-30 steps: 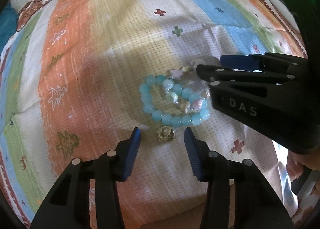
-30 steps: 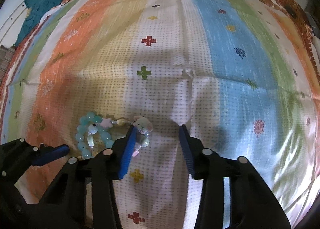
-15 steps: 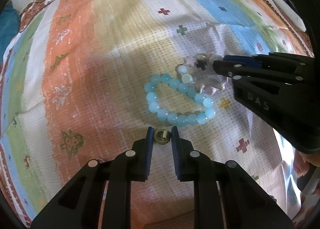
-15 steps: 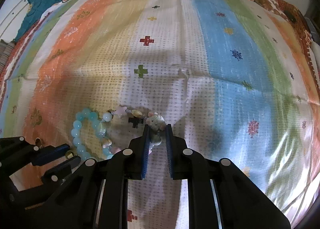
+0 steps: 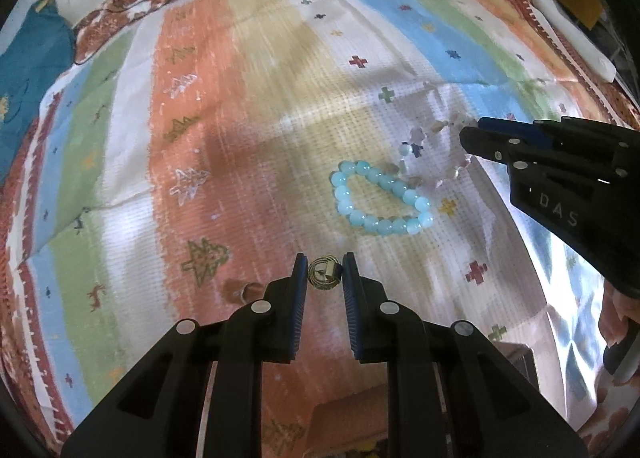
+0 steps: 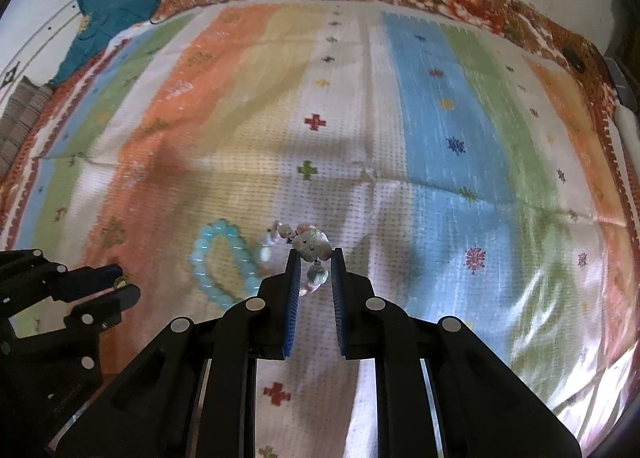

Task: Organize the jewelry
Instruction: 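Lower the left tool around the gold ring while the right grasps and lifts the white shell bracelet, then close the left tool fingers on the small gold ring and lift it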

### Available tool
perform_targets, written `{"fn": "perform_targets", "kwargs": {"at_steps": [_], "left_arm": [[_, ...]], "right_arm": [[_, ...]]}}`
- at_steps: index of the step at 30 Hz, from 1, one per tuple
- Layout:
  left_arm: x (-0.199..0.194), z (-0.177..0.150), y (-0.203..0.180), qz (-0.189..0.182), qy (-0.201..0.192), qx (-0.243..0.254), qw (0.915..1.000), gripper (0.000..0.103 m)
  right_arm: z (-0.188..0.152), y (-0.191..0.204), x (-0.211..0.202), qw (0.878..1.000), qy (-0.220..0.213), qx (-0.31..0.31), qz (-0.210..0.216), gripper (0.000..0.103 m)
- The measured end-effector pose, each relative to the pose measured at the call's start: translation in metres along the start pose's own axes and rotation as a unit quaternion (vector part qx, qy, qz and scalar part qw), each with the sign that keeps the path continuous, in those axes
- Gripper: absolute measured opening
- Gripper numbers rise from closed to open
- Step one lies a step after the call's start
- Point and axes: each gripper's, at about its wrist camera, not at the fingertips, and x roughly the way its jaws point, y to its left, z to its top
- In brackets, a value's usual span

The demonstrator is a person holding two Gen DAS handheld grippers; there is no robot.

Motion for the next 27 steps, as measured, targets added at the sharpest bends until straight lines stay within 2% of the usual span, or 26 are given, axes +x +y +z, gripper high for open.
{"fn": "perform_targets", "kwargs": {"at_steps": [8, 9, 10, 11, 16, 27], "left_arm": [[-0.028, -0.014, 0.005, 0.004, -0.018, -0.017, 0.9997, 0.017], [-0.029, -0.015, 0.007, 0.004, -0.018, -0.019, 0.9996, 0.017], [-0.031, -0.017, 0.008, 0.004, -0.02, -0.023, 0.9995, 0.017], [-0.033, -0.019, 0.01, 0.003, -0.02, -0.026, 0.9995, 0.017], [-0.04, -0.029, 0.011, 0.003, -0.023, -0.032, 0.9992, 0.017], [-0.051, -0.032, 0.013, -0.002, -0.032, -0.041, 0.9986, 0.018]], "right_arm": [[-0.011, 0.01, -0.023, 1.0, -0.019, 0.001, 0.005, 0.016], [-0.012, 0.012, -0.027, 1.0, -0.022, -0.002, 0.004, 0.012], [-0.013, 0.013, -0.031, 1.0, -0.025, -0.004, 0.004, 0.004], [-0.014, 0.014, -0.036, 1.0, -0.03, -0.005, 0.004, 0.001], [-0.016, 0.02, -0.051, 0.999, -0.044, -0.015, 0.007, 0.001], [-0.021, 0.011, -0.031, 1.0, -0.009, 0.007, 0.007, 0.001]]}}
